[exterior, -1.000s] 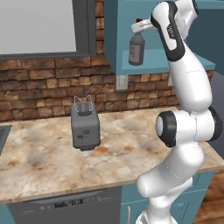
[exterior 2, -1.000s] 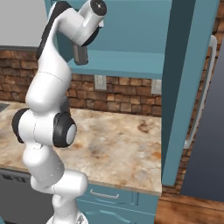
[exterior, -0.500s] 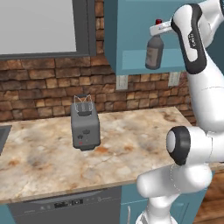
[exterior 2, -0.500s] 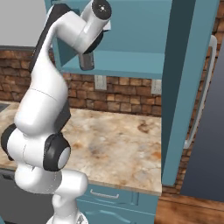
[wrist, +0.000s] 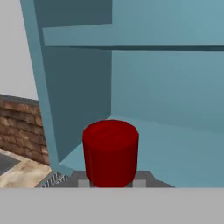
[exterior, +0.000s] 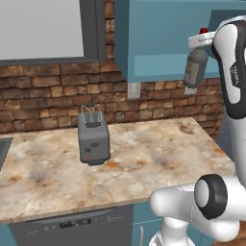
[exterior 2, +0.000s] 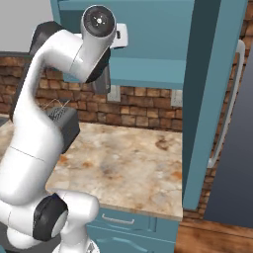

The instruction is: Get the candle and the liquor from the cabinet and move them to the dining counter.

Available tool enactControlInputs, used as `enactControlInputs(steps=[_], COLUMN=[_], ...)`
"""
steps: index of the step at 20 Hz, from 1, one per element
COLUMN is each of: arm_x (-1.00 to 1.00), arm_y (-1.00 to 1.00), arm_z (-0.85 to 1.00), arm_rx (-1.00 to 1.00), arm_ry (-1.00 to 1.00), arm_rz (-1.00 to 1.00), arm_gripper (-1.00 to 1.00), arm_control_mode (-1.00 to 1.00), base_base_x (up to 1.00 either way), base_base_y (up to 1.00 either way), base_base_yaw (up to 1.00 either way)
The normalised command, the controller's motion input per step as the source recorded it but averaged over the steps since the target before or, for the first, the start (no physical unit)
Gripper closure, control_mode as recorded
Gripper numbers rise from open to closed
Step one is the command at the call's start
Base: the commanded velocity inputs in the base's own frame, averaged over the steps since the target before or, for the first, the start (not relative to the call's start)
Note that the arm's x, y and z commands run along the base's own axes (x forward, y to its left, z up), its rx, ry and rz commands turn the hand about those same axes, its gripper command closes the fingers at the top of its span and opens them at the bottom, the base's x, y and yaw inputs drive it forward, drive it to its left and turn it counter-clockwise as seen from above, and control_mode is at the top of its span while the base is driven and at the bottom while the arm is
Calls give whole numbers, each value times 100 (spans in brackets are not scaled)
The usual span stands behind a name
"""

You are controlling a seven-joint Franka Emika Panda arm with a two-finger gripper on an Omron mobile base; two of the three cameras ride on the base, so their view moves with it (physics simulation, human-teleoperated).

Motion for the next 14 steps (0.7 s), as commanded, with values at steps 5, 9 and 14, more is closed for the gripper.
enactControlInputs(steps=[5, 9, 14], arm_x=[-85, -60, -49], arm_y=[0, 2, 3], arm_z=[0, 0, -3], arm_rx=[0, 0, 0], arm_ry=[0, 0, 0], arm_rz=[-19, -4, -3], arm_gripper=[100, 100, 100], arm_control_mode=[-100, -100, -100], base_base_x=[0, 0, 0], base_base_y=[0, 0, 0], base_base_yaw=[0, 0, 0])
